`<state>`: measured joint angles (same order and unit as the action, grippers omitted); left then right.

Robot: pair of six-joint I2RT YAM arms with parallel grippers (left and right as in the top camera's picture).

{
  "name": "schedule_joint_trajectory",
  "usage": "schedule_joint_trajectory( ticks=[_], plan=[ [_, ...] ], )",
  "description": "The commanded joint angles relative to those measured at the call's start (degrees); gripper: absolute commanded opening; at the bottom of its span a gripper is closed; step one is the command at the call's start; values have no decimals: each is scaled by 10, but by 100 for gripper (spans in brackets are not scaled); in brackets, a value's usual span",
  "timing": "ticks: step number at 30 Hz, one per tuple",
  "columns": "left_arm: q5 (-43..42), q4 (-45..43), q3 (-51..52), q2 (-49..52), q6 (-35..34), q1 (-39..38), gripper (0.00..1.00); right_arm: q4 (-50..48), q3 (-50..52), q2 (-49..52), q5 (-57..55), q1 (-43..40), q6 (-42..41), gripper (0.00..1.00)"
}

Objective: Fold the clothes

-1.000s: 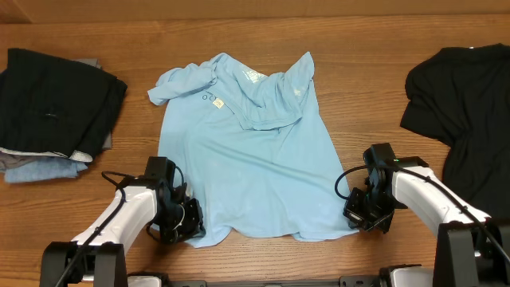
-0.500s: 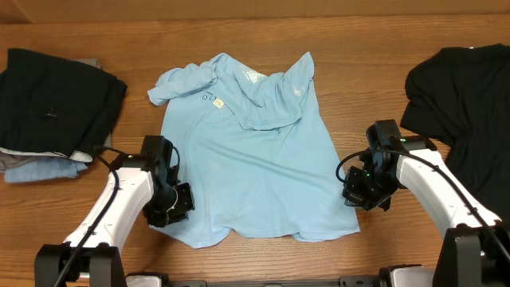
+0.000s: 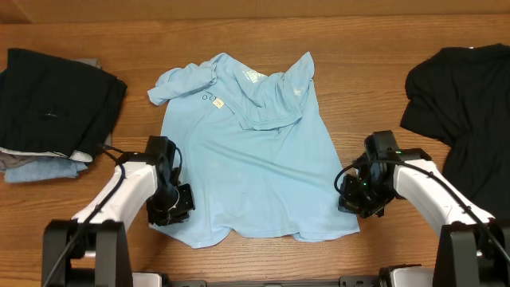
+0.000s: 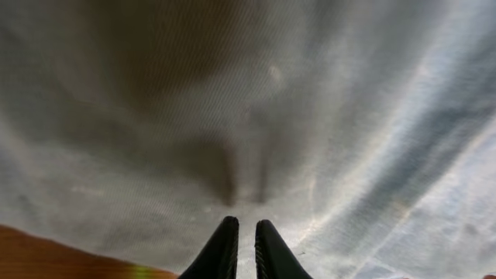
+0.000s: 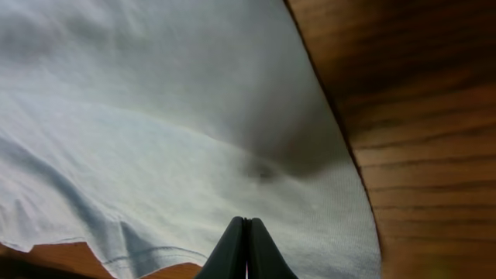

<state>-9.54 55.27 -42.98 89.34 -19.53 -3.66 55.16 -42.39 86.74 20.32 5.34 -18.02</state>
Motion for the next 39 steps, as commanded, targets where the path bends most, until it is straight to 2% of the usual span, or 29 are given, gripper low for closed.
schedule_joint_trajectory(
  ticks=[1, 6, 8, 9, 11, 12, 20, 27, 34, 39],
  plan=[
    [11, -5, 4, 33, -1, 0, 17, -5, 5, 1, -4, 2, -46, 4],
    [10, -5, 3, 39, -1, 0, 19, -5, 6, 1, -11, 2, -44, 4],
    [9, -2, 3, 39, -2, 0, 19, -12, 9, 1, 4, 3, -17, 4],
    [9, 0, 3, 39, -1, 0, 16, -19, 11, 1, 23, 3, -6, 4],
    [5, -16, 3, 39, -2, 0, 5, -45, 12, 1, 55, 3, 7, 4],
    [5, -26, 3, 40, -2, 0, 4, -55, 12, 1, 55, 3, 7, 4],
    [-3, -72, 3, 45, -4, 0, 4, -87, 12, 12, 52, 3, 2, 4],
    [-1, -61, 3, 78, -2, 0, 6, -100, 12, 111, 35, 1, -13, 4],
    [17, -47, -6, 78, -2, 0, 5, -26, -9, 119, -46, -37, -31, 4],
    [31, -27, -13, 78, -2, 0, 4, 11, -37, 118, -57, -69, -28, 4]
  ],
)
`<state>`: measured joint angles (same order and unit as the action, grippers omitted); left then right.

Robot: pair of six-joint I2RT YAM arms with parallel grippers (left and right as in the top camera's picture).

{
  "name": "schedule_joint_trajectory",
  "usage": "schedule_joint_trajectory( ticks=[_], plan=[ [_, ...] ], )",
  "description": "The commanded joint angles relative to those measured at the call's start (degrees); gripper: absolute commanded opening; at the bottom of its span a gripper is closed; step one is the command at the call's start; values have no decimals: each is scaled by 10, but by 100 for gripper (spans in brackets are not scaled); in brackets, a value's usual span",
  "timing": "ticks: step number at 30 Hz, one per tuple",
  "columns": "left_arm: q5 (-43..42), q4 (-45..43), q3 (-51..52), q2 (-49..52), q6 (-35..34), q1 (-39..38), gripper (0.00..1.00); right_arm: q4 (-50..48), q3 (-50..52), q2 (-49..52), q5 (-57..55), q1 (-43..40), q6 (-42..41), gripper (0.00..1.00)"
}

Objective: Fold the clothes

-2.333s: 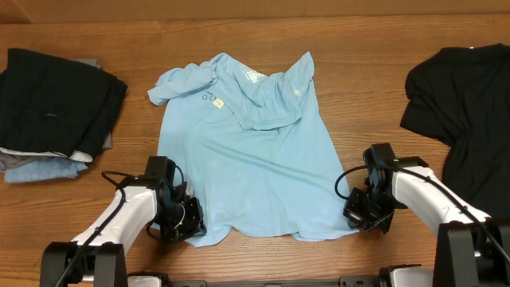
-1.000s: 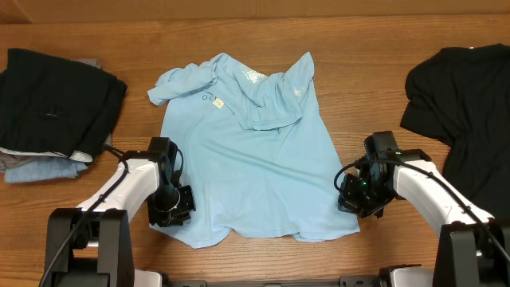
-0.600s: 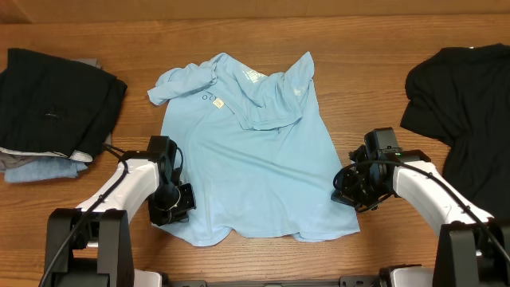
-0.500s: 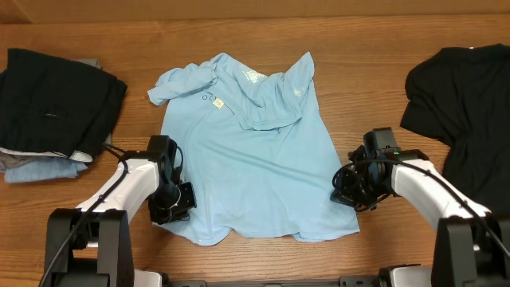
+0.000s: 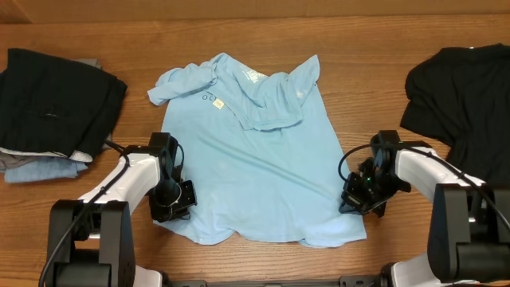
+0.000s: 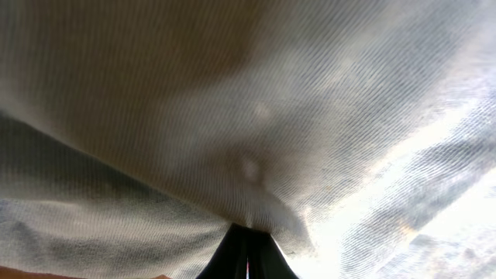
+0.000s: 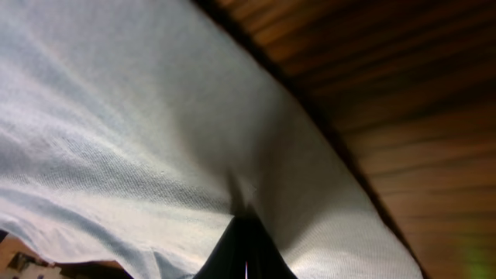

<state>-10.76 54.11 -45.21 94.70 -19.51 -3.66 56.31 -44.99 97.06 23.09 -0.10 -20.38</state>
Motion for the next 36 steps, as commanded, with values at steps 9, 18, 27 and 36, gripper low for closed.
schedule_joint_trajectory(
  ticks=[9, 18, 27, 36],
  plan=[
    [32, 40, 7, 25, -2, 0, 5, 26, -47, 15, -119, -19, -2, 4],
    [-23, 114, -24, 25, -2, 0, 4, 52, -82, 15, -119, -19, 7, 4],
    [-28, 188, -150, -28, 2, -1, 4, 150, -229, 5, -78, -18, 49, 4],
    [-29, 97, -308, -66, 43, -1, 6, 187, -326, 2, 63, 19, 246, 4]
  ],
)
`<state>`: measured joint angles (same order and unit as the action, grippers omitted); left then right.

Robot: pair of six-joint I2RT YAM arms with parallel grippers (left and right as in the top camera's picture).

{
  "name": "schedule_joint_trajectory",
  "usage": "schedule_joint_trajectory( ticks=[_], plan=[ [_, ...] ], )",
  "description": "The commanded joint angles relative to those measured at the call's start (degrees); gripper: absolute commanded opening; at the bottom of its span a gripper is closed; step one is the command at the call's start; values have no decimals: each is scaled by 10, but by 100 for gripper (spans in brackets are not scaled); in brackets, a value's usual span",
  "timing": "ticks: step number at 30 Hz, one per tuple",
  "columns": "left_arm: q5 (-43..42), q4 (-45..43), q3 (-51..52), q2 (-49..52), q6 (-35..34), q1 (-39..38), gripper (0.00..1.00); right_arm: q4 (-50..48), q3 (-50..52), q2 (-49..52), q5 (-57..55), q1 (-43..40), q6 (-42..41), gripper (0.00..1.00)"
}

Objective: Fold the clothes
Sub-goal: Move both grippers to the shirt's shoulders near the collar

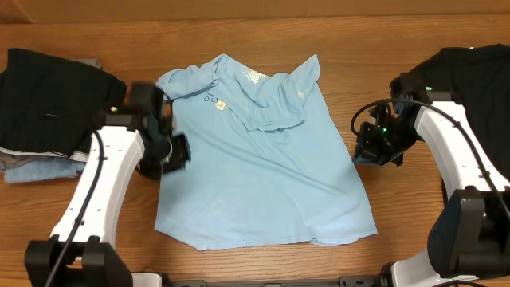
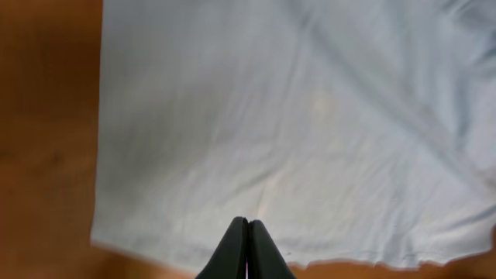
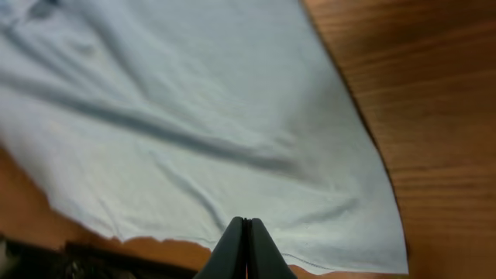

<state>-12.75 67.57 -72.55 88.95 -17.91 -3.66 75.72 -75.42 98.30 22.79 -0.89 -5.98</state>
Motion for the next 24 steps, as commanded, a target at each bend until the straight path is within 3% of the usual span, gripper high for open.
schedule_joint_trajectory(
  ticks=[1, 2, 3, 4, 7, 12, 17, 24],
  plan=[
    [-8, -59, -36, -9, 27, -1, 14, -22, -22, -11, 76, 41, 105, 4],
    [-8, -85, -36, -9, 27, -1, 41, -45, -22, -11, 90, 57, 105, 10],
    [-7, -109, -36, -9, 27, -1, 79, -79, -22, -11, 106, 73, 105, 29],
    [0, -130, -36, -9, 27, -1, 100, -116, -22, -10, 116, 86, 105, 50],
    [61, -158, -36, -9, 27, -1, 100, -216, -22, -10, 118, 111, 63, 69],
    [74, -158, -36, -9, 27, -1, 100, -349, -20, 4, 41, 153, -49, 53],
    [74, -157, -36, -9, 27, -1, 100, -417, -18, 58, -44, 196, -66, 50],
    [74, -158, -36, -9, 27, -1, 100, -435, -18, 137, -88, 198, -108, 45]
  ],
)
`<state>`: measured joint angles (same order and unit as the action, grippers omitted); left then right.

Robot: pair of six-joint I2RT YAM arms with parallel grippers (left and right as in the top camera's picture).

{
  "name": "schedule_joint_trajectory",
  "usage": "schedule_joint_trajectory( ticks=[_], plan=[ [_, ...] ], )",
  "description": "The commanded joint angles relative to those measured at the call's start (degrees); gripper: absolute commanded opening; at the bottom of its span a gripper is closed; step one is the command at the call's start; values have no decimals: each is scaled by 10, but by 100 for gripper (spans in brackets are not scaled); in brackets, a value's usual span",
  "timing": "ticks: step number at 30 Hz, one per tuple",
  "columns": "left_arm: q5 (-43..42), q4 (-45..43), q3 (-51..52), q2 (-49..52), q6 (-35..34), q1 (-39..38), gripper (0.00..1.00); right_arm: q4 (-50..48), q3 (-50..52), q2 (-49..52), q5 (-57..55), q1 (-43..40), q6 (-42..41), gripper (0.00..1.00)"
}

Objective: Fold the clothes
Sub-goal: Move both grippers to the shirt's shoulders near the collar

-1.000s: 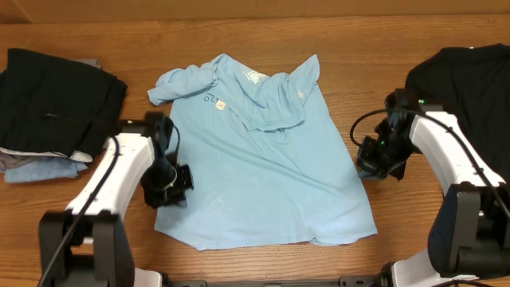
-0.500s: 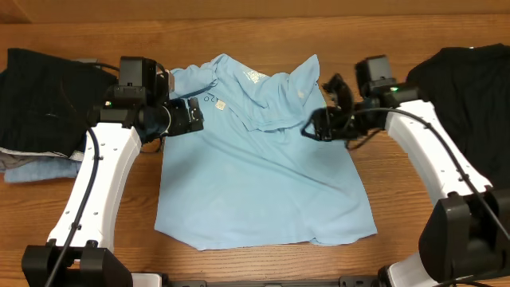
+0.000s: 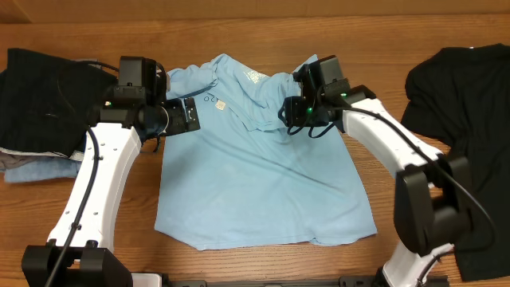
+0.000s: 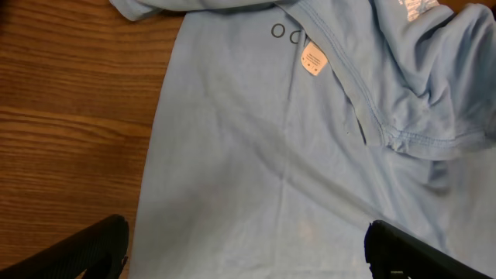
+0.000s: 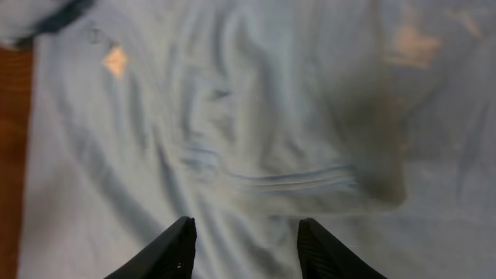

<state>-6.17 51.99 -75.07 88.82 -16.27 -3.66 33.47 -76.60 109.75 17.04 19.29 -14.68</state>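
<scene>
A light blue polo shirt [image 3: 259, 171] lies spread on the wooden table, collar at the far side. Its upper part is crumpled, with the right sleeve [image 3: 291, 96] folded inward over the chest. My left gripper [image 3: 187, 118] hovers open wide over the shirt's upper left, near the placket and its small label [image 4: 312, 59]; in its wrist view the gripper [image 4: 248, 256] holds nothing. My right gripper [image 3: 293, 112] hangs open above the folded sleeve's hem [image 5: 294, 182]. Seen from its own wrist, the right gripper [image 5: 246, 252] is empty, with fabric below.
A stack of folded black clothes [image 3: 56, 100] sits at the far left, with a grey-blue piece [image 3: 40, 169] under it. A loose black garment [image 3: 470, 88] covers the right edge. Bare wood [image 3: 80, 223] flanks the shirt.
Both grippers were shut beside the shirt's mid side edges. Now both are open and have moved to the far end, over the collar area and the folded right sleeve. The shirt has not shifted.
Both grippers were shut low at the shirt's lower side edges. Then they pinched the fabric there, with the hem lying nearer the front. Then they were off the cloth, shut, further up the sides, with the body flat. Now they hang open over the crumpled top.
</scene>
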Motion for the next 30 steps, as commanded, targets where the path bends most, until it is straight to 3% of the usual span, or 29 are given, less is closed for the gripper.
schedule_joint_trajectory(
  ticks=[1, 13, 30],
  plan=[
    [8, -2, -10, -8, 11, -1, 100, -17, -6, 31, -31, -4, -21, 45],
    [8, -2, -10, -8, 11, -1, 100, -40, -6, 57, -110, -4, -41, 46],
    [8, -2, -10, -7, 11, -1, 100, -47, -6, 58, -110, -13, -46, 47]
  ],
)
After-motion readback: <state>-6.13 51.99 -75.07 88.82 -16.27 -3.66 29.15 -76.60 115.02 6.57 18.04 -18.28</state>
